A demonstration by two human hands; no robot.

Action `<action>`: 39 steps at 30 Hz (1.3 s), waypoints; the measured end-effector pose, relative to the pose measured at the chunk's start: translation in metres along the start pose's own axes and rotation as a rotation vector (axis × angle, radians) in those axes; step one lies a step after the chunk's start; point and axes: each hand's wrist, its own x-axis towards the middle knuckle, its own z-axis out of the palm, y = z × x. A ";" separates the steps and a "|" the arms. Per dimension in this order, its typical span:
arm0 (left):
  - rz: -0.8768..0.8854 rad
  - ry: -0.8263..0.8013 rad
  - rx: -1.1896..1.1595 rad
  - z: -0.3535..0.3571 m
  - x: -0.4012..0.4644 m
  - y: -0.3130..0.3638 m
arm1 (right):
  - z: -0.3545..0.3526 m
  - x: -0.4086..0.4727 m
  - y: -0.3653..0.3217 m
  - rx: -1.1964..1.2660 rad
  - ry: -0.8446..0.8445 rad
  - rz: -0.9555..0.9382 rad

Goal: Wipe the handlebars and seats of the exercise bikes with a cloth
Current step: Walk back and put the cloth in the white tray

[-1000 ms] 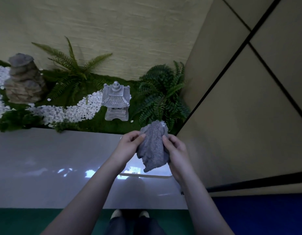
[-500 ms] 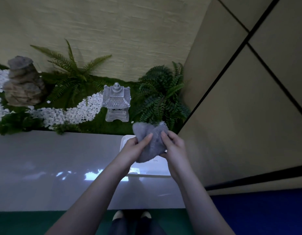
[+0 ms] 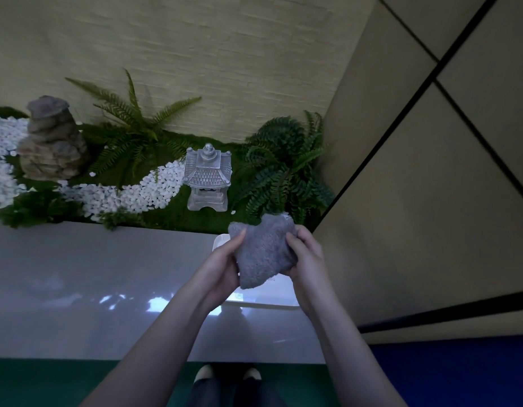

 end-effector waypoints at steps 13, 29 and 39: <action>-0.041 -0.116 -0.162 -0.001 0.001 -0.005 | -0.021 -0.001 0.010 -0.158 -0.024 -0.062; -0.101 -0.156 -0.114 0.001 -0.012 0.004 | -0.042 0.010 0.033 0.022 -0.196 0.286; 0.095 0.041 0.248 0.007 -0.010 -0.004 | -0.011 0.001 0.051 -0.020 0.061 0.142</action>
